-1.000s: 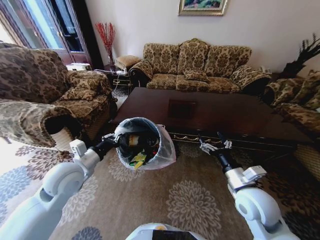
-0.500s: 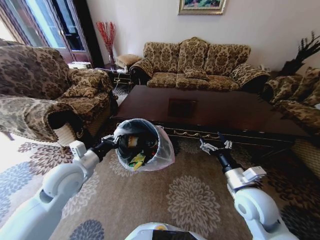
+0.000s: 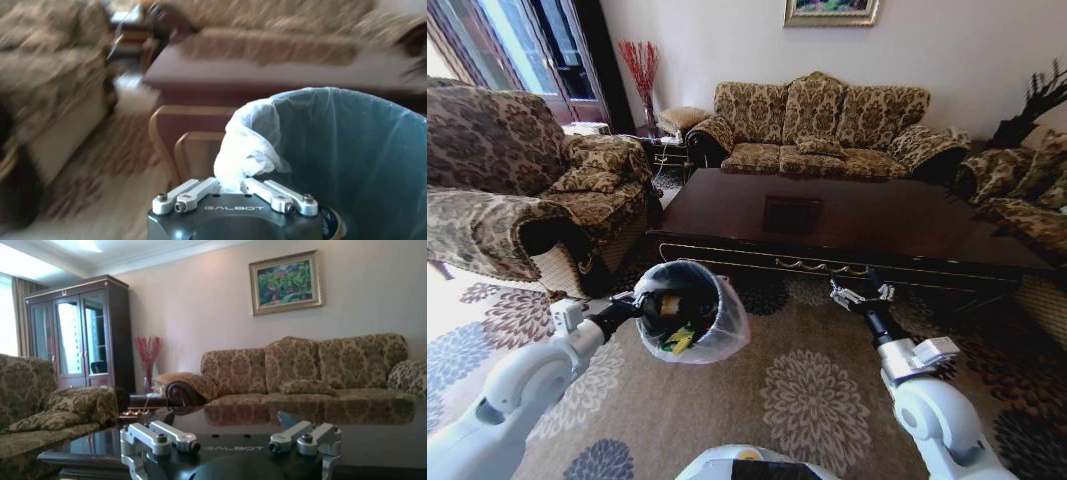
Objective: Move to the front of the table and place the trash on the table into the trash bin.
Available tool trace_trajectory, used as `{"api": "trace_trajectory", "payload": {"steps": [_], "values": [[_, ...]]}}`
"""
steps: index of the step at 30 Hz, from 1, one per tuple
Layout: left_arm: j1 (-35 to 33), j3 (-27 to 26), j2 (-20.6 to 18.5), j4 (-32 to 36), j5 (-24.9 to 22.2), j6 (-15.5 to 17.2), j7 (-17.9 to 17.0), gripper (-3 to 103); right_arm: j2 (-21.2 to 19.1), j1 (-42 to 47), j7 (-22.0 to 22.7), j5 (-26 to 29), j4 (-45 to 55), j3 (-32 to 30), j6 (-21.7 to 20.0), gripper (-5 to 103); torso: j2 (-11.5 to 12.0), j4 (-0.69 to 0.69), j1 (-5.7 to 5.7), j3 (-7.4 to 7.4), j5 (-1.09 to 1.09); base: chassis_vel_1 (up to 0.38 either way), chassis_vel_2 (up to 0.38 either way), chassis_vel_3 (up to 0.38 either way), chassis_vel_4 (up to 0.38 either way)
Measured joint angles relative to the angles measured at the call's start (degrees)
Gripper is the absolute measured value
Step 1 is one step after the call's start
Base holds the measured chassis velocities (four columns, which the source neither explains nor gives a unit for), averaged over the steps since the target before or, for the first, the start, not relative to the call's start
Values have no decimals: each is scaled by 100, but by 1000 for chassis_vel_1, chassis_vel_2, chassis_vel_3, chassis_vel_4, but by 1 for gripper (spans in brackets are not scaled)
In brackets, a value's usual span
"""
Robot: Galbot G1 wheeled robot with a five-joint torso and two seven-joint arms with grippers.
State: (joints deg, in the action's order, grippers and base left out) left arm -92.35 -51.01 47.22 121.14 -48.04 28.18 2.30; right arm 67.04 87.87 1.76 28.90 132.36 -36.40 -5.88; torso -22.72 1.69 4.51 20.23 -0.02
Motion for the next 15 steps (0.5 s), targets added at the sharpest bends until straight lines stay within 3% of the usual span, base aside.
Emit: {"api": "trace_trajectory", "payload": {"steps": [2,11,15], "values": [[41,76,89,-652,12,-30,84,1,30,33,-116,-20,-166,-99,150,100,2,-2,0,-2,1,0,0,0,0],[56,88,172,-1918,127,-198,511,1,85,64,-227,-41,-369,-166,284,100,-15,0,6,8,1,0,0,0,0],[191,238,172,-2645,649,-363,799,1,152,73,-276,-123,-474,-131,363,100,-26,-1,9,13,3,0,0,0,0]]}}
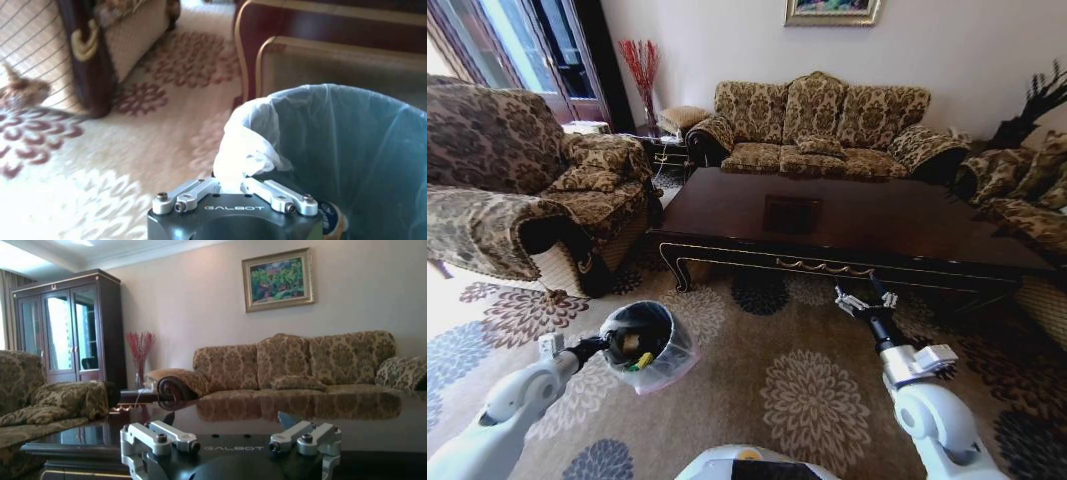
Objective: Move to the front of the table and place the trash on the table into the trash bin.
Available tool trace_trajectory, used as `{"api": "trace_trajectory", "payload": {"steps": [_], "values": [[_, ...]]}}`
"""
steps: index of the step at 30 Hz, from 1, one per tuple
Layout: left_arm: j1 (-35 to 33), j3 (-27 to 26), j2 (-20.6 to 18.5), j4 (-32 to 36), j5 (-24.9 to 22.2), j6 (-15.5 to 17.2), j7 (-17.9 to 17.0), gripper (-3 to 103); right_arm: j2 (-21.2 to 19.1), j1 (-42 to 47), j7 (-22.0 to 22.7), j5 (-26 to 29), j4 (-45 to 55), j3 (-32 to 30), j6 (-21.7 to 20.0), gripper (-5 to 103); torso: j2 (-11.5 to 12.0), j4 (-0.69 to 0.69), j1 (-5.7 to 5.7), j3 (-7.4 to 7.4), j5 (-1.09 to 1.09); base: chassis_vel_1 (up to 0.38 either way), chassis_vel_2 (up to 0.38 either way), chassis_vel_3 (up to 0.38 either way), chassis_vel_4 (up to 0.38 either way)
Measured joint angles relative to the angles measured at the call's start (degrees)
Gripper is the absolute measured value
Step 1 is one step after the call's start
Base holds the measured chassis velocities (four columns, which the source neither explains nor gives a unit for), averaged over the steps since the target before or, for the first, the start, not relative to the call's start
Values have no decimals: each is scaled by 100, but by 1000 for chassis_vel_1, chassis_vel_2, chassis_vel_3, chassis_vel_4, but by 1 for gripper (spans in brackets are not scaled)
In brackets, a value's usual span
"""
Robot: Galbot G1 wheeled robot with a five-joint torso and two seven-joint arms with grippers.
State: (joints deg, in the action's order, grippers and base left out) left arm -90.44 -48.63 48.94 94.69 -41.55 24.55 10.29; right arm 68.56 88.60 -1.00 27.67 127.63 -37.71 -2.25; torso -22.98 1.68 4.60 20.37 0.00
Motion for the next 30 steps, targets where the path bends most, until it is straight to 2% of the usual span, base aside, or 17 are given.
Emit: {"api": "trace_trajectory", "payload": {"steps": [4,6,9,14,17,25,26,28,29,30], "values": [[363,321,6,-803,346,-62,441,1,46,48,-7,38,-64,-4,63,100,-8,2,4,6,-3,0,0,0,0],[481,407,12,-990,412,-123,515,1,50,67,-7,69,-65,-24,66,100,-10,1,4,7,-1,0,0,0,0],[946,739,41,-1793,552,-567,789,1,64,187,-73,165,-74,-209,102,100,-15,-2,8,11,-3,0,0,0,0],[1181,908,39,-2214,579,-696,1017,1,80,296,-153,204,-127,-401,172,100,-19,-1,9,13,2,0,0,0,0],[1352,1086,-14,-2721,684,-891,1374,1,115,406,-202,271,-144,-515,203,100,-23,-1,10,15,-1,0,0,0,0],[1531,1296,-101,-3139,777,-1021,1640,1,161,399,-230,281,-159,-512,196,100,-28,1,13,18,-1,0,0,0,0],[1548,1323,-117,-3149,786,-1032,1698,6,172,374,-230,264,-159,-479,186,100,-30,-3,14,18,1,0,0,0,0],[1549,1351,-137,-3139,803,-1048,1722,16,190,344,-230,231,-160,-430,173,100,-32,0,13,19,3,0,0,0,0],[1549,1351,-137,-3139,803,-1048,1722,16,190,344,-230,231,-160,-430,173,100,-32,0,13,19,3,0,0,0,0],[1536,1357,-152,-3097,803,-1055,1733,22,199,328,-230,212,-160,-398,168,100,-32,1,14,20,1,0,0,0,0]]}}
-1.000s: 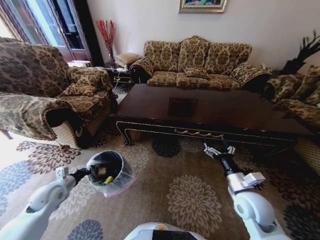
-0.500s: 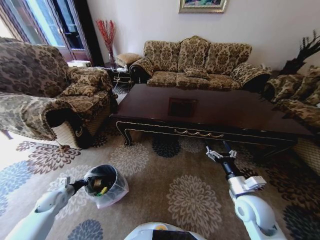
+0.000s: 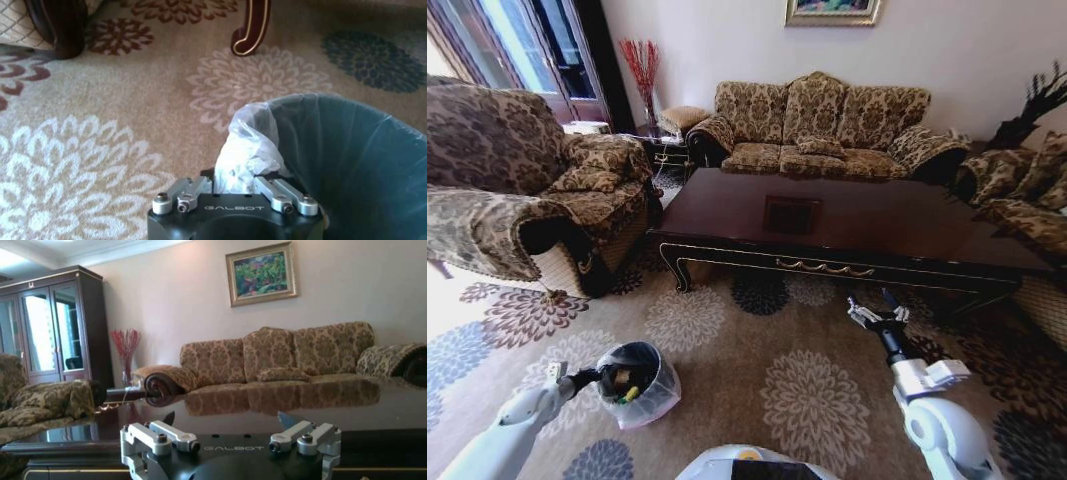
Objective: Move to the front of the table and place the trash on the table into the trash bin.
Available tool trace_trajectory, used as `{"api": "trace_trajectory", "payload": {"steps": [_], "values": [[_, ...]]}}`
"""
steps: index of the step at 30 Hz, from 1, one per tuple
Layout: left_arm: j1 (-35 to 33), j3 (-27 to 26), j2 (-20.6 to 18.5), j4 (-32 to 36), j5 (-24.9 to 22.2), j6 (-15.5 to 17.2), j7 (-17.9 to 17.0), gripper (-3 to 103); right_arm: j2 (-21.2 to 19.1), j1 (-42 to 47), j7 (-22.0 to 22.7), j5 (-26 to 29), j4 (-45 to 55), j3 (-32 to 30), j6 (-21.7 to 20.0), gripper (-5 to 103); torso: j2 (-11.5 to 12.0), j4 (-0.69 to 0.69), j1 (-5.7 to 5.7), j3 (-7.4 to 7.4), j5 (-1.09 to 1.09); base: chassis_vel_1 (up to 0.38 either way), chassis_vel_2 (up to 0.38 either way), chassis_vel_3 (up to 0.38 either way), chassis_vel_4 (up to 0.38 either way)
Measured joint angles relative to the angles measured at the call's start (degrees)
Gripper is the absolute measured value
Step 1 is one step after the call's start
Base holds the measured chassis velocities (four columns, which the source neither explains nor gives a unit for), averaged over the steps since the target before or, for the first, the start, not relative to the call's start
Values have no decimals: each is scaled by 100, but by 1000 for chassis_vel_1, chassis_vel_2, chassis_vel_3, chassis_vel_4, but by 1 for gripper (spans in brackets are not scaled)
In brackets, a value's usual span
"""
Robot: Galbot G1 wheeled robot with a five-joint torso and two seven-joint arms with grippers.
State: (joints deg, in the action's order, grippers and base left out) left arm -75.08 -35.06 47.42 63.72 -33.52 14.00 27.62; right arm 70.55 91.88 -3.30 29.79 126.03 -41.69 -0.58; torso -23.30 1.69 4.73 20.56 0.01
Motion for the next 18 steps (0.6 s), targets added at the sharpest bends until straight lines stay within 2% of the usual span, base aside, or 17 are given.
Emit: {"api": "trace_trajectory", "payload": {"steps": [3,5,9,10,11,13,14,15,16,18], "values": [[-81,-33,-57,168,-5,-3,19,38,14,-13,-1,-19,0,32,-3,100,-1,0,1,2,-1,0,0,0,0],[-109,-65,-70,222,-6,-2,29,38,15,-13,-1,-19,1,32,-3,100,-1,-1,1,2,-2,0,0,0,0],[-353,-403,-125,577,-6,-50,41,60,-13,-9,-19,37,29,-51,-2,100,-3,-1,1,2,-2,0,0,0,0],[-353,-403,-125,577,-6,-50,41,60,-13,-9,-19,37,29,-51,-2,100,-3,-1,1,2,-2,0,0,0,0],[-427,-512,-138,680,-10,-75,42,65,-27,-9,-32,66,31,-82,-1,100,-3,-1,1,3,-2,0,0,0,0],[-463,-574,-144,737,-13,-85,41,65,-32,-10,-40,79,31,-96,1,100,-3,0,2,3,-2,0,0,0,0],[-574,-765,-154,930,-29,-98,41,76,-45,-20,-65,114,29,-129,9,100,-4,0,2,3,-1,0,0,0,0],[-684,-975,-156,1176,-124,-76,25,81,-56,-36,-86,151,20,-149,19,100,-4,1,2,4,-3,0,0,0,0],[-684,-975,-156,1176,-124,-76,25,81,-56,-36,-86,151,20,-149,19,100,-4,1,2,4,-3,0,0,0,0],[-813,-1280,-157,1538,-244,29,-3,92,-60,-54,-106,189,31,-152,39,100,-5,-2,2,4,4,0,0,0,0]]}}
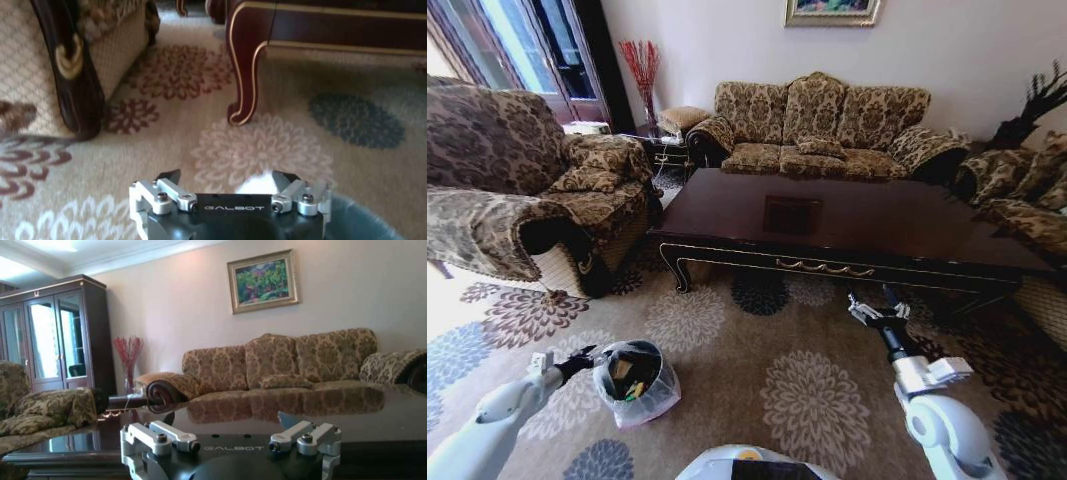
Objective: Move to the front of the table and place the trash on the table into the trash bin.
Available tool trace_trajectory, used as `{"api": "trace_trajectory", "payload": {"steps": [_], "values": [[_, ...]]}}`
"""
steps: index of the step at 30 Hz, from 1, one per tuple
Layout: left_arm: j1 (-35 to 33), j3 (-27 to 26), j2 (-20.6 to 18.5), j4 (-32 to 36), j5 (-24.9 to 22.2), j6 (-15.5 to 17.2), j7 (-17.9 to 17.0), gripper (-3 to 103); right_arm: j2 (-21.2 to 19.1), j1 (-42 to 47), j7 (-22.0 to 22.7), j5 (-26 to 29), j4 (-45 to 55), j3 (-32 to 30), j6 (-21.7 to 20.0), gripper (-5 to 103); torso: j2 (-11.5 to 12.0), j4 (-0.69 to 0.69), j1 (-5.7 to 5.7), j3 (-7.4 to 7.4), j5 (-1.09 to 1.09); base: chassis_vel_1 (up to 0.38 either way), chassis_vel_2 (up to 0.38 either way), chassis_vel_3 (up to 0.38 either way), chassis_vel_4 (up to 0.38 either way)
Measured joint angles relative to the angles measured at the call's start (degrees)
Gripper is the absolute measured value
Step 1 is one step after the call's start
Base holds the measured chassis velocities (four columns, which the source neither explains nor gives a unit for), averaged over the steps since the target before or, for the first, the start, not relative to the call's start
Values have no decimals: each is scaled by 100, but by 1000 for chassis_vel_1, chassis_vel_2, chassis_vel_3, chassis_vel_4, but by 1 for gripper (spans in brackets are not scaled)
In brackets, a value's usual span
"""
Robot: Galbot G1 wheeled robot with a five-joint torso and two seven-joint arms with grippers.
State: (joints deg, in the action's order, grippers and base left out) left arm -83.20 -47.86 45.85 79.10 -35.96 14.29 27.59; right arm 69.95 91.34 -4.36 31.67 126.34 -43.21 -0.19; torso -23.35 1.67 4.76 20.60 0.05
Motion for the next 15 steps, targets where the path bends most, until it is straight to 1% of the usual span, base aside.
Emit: {"api": "trace_trajectory", "payload": {"steps": [1,2,3,4,5,8,9,12,13,15], "values": [[0,0,0,0,0,0,0,92,0,0,0,0,0,0,0,100,0,0,0,0,0,0,0,0,0],[-83,-119,1,158,-21,43,0,96,-3,1,-3,9,30,-1,6,100,0,0,0,0,-1,0,0,0,0],[-115,-164,3,214,-24,58,0,96,-5,5,-6,15,50,-5,9,100,0,0,0,0,-4,0,0,0,0],[-202,-271,14,345,-25,82,0,99,-9,17,-18,35,95,-23,14,100,0,1,1,0,-7,0,0,0,0],[-202,-271,14,345,-25,82,0,99,-9,17,-18,35,95,-23,14,100,0,1,1,0,-7,0,0,0,0],[-494,-552,63,668,-8,91,-2,100,-35,75,-56,110,183,-123,35,100,-1,1,1,1,-7,0,0,0,0],[-494,-552,63,668,-8,91,-2,100,-35,75,-56,110,183,-123,35,100,-1,1,1,1,-7,0,0,0,0],[-784,-826,101,935,-13,65,-4,100,-52,133,-107,206,253,-272,57,100,-1,2,1,1,-5,0,0,0,0],[-784,-826,101,935,-13,65,-4,100,-52,133,-107,206,253,-272,57,100,-1,2,1,1,-5,0,0,0,0],[-935,-1000,115,1116,-79,58,-7,100,-50,184,-145,268,311,-356,72,100,-2,2,1,1,-5,0,0,0,0]]}}
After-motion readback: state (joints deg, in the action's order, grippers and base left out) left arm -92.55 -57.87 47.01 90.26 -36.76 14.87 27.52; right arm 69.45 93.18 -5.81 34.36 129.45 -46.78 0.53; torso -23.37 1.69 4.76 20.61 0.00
